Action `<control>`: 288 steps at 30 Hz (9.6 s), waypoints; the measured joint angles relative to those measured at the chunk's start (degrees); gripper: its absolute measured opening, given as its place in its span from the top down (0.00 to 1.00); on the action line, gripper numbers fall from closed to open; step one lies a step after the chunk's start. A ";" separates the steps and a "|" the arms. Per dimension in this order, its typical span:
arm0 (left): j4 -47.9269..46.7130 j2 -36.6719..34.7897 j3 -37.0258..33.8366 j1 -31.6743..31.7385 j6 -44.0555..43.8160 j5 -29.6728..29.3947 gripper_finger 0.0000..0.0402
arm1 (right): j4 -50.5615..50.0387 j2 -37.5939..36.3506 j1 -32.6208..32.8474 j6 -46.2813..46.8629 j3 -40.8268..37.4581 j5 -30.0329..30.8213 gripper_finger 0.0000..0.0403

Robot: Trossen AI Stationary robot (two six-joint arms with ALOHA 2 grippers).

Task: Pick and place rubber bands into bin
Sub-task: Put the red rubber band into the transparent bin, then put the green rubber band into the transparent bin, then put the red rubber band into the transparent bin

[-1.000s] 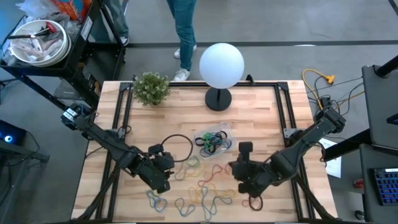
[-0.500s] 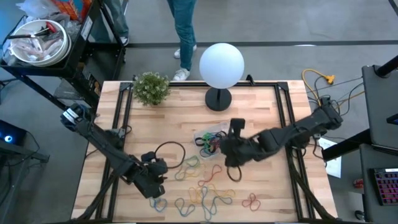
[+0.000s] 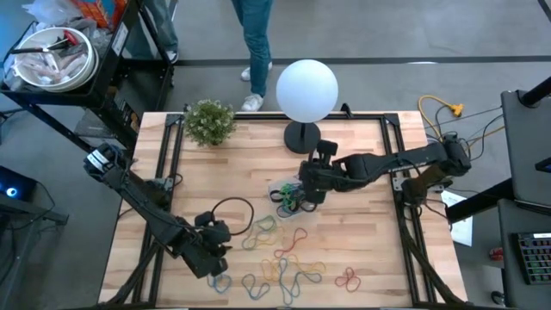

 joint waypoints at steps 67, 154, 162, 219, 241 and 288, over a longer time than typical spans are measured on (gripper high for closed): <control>0.95 0.02 -8.70 0.07 12.60 20.80 0.77 | 16.62 -0.33 11.12 -0.27 -9.09 -29.46 0.70; 5.19 6.64 -5.85 0.35 4.15 14.01 1.00 | 3.72 -1.51 18.70 11.95 -9.13 -29.41 0.83; 5.14 6.58 -4.05 0.57 5.55 11.74 1.00 | 3.83 -2.23 21.19 15.10 -9.77 -29.06 0.83; 25.38 17.64 12.09 41.13 58.05 12.34 1.00 | 25.28 -11.30 29.72 36.50 -33.52 -21.68 0.83; 18.51 20.49 17.86 41.35 50.82 16.03 0.78 | 28.15 -11.37 33.61 32.51 -35.49 -33.43 0.83; -7.27 -2.09 16.79 15.30 24.49 -3.01 0.76 | 36.21 1.57 38.78 30.96 -35.27 -36.55 0.83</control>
